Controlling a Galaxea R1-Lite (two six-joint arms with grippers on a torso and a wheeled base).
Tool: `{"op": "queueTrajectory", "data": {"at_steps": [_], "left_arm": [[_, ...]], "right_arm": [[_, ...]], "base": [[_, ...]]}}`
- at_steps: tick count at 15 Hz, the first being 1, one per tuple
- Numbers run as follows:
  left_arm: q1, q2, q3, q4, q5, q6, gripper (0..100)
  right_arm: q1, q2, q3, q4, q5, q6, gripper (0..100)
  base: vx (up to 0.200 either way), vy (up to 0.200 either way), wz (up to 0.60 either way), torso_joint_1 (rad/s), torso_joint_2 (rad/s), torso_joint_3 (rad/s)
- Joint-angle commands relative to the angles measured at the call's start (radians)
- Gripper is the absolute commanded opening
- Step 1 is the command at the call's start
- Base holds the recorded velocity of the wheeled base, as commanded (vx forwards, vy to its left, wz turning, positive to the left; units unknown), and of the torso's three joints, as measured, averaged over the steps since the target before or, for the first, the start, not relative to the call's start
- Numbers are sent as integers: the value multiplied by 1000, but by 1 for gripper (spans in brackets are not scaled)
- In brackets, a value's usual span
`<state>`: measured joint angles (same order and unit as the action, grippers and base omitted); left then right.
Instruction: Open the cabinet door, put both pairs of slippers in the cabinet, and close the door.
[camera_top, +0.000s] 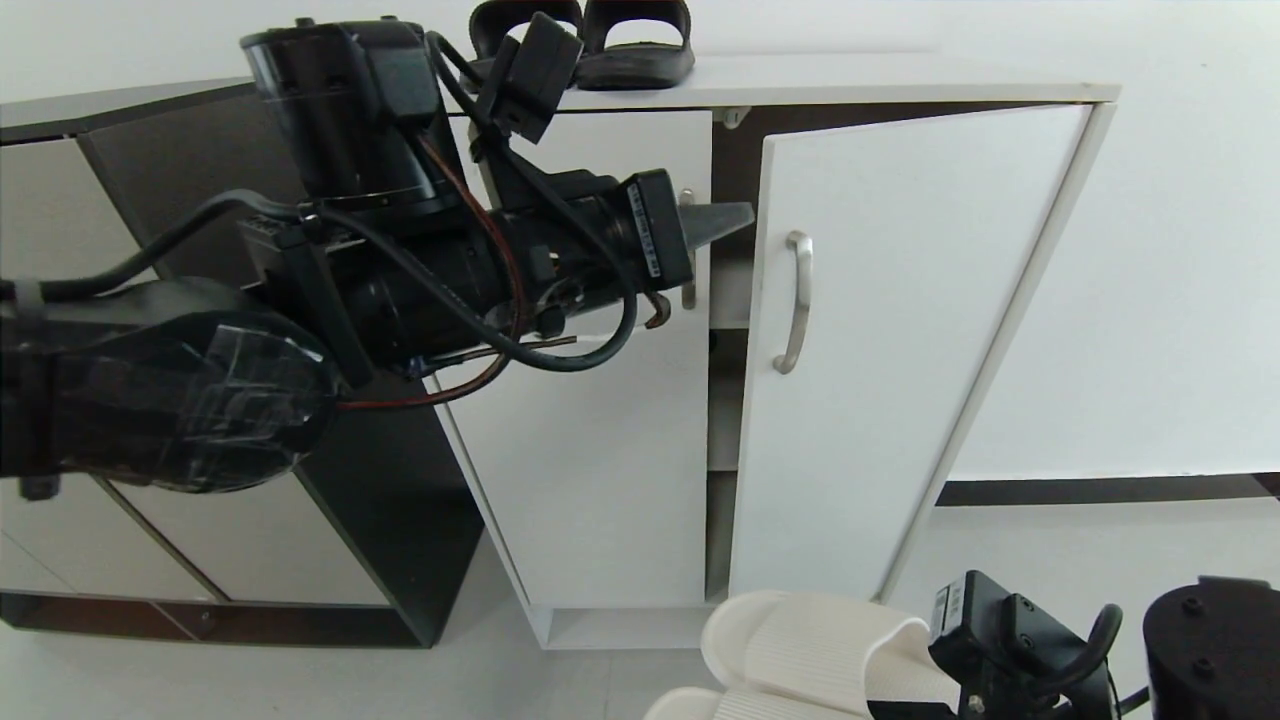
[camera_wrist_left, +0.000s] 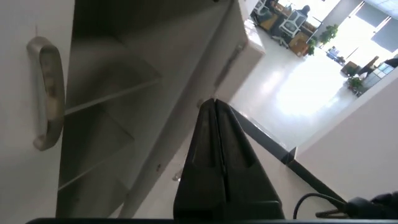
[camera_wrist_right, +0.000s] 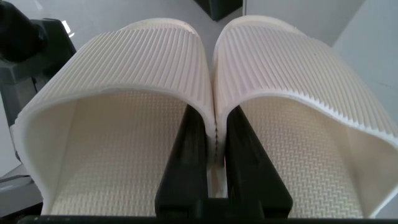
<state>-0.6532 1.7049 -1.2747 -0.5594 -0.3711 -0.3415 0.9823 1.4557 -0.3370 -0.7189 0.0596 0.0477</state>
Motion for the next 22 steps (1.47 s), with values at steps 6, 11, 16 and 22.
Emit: {"op": "queueTrajectory", "data": {"at_steps": [6, 11, 16, 22], "left_arm": [[4, 151, -140, 1, 6, 2, 0], [-5, 153, -138, 3, 6, 4, 0], [-98, 81, -81, 24, 8, 32, 0], [-28, 12, -23, 19, 101, 55, 0]], "right_arm": [[-1, 17, 3, -2, 0, 0, 0], [1, 28, 4, -2, 0, 0, 0], [19, 21, 10, -4, 3, 0, 0], [-42, 97, -106, -4, -64, 77, 0]], "base": [[0, 0, 0, 0, 0, 0], [-80, 0, 0, 1, 1, 0], [-200, 0, 0, 0, 2, 2], [-67, 0, 0, -1, 2, -1]]}}
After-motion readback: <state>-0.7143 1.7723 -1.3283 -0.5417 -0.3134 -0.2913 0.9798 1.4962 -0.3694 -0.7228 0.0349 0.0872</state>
